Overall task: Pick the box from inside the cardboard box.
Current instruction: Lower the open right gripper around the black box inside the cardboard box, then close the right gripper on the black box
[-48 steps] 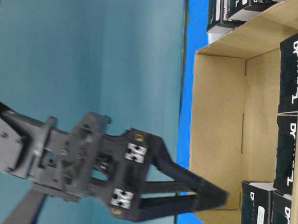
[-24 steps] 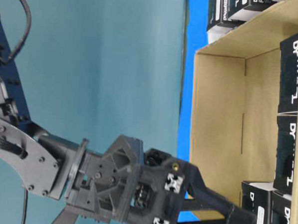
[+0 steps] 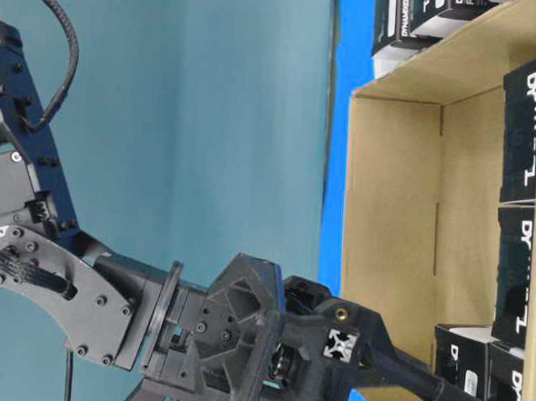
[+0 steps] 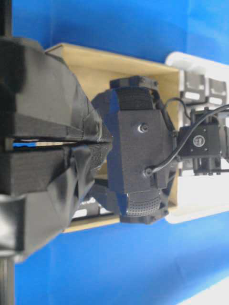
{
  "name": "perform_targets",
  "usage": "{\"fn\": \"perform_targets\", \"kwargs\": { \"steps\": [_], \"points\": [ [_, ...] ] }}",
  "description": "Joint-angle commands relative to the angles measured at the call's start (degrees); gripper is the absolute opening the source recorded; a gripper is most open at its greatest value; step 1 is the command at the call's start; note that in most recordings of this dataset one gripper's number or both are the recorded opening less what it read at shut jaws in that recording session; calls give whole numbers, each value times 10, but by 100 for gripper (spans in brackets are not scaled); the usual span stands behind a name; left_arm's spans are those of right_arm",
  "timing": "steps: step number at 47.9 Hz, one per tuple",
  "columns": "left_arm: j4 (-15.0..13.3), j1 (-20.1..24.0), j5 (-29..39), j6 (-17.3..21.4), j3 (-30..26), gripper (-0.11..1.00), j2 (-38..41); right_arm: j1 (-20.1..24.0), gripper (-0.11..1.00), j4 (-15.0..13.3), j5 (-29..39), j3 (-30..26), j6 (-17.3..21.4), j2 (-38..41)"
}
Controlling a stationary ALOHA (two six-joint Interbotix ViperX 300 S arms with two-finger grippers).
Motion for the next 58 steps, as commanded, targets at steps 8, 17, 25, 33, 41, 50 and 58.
{"fn": "perform_targets", "kwargs": {
  "steps": [8,17,25,33,41,50,58],
  "points": [
    [2,-1,-5,-1,-14,-2,5,-9,99,-4,-1,-2,-1,5],
    [3,-1,-5,-1,-13,-2,5,-26,99,-16,1,-4,-1,5],
    [2,-1,-5,-2,-13,-2,7,-35,99,-20,2,-4,-1,4],
    [2,-1,-5,-2,-13,-2,7,-37,99,-20,-1,-4,-1,4],
    [2,-1,-5,-2,-13,-2,7,-35,99,-18,-3,-10,-1,-3],
    [2,-1,-5,-2,-13,-2,7,-28,99,-8,10,-31,-1,-10],
    [2,-1,-6,-1,-13,-2,7,-13,99,-9,18,-40,-2,-5]
  ]
}}
